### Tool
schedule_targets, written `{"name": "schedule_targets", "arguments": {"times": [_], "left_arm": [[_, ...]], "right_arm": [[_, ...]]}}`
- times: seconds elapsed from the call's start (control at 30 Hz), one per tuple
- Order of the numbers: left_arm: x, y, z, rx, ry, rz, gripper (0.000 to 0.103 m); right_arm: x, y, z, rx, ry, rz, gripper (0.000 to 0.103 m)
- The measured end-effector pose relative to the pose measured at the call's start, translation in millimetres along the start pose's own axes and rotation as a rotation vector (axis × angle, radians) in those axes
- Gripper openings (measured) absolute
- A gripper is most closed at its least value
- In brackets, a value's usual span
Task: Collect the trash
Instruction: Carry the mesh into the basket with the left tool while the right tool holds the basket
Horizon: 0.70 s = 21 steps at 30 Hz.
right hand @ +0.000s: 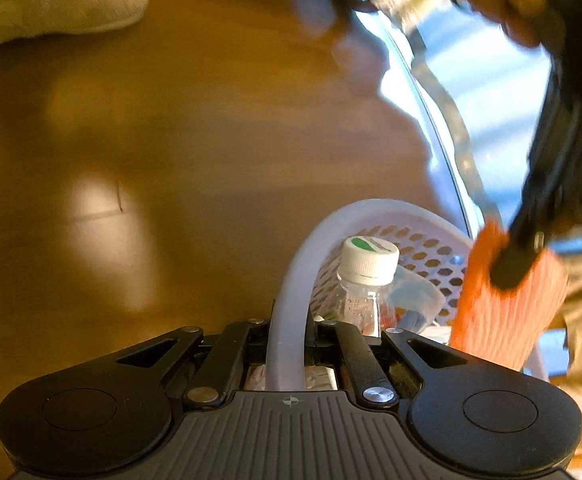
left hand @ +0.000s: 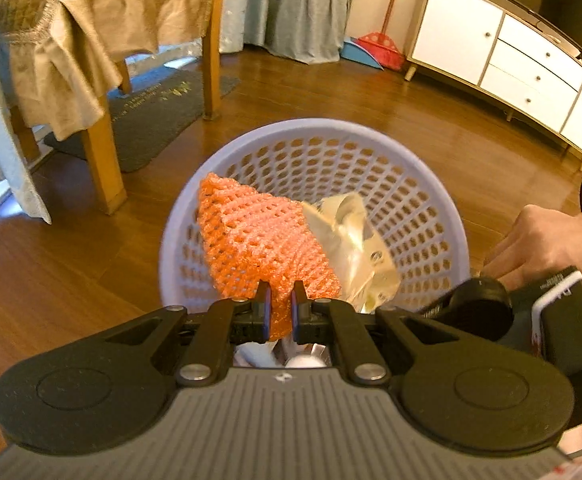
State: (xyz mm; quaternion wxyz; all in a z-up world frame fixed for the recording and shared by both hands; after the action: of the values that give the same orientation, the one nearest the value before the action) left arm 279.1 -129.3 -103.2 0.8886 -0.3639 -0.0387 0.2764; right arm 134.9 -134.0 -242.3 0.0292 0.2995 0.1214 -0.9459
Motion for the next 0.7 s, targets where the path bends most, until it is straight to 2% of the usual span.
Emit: {"name": "schedule_targets", "arguments": {"times": [0.17, 0.7], "left_arm": [[1.5, -4.8, -6.0, 0.003, -0.006, -0.008, 0.006], [1.7, -0.8, -20.8, 0.061, 0.013, -0.011, 0.007]], "right_arm": [[8.9, -5.1, 10.2, -0.029, -0.026, 0.000, 0.001], [-11.0, -5.1, 9.4, -0.035, -0.051, -0.058, 0.001]]}}
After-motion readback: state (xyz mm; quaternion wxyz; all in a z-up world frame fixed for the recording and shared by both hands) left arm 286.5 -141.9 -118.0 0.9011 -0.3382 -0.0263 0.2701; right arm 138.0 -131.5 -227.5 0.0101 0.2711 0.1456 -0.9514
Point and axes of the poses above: each gripper's, at about its wrist camera, not at the fingertips, and z roughly against the way its jaws point, x to its left, y to its underside, the point moved 5 cm from there along -z, roughly the way its jaws point, and after that the axes turned 1 degree about z, right-handed, at the moved point
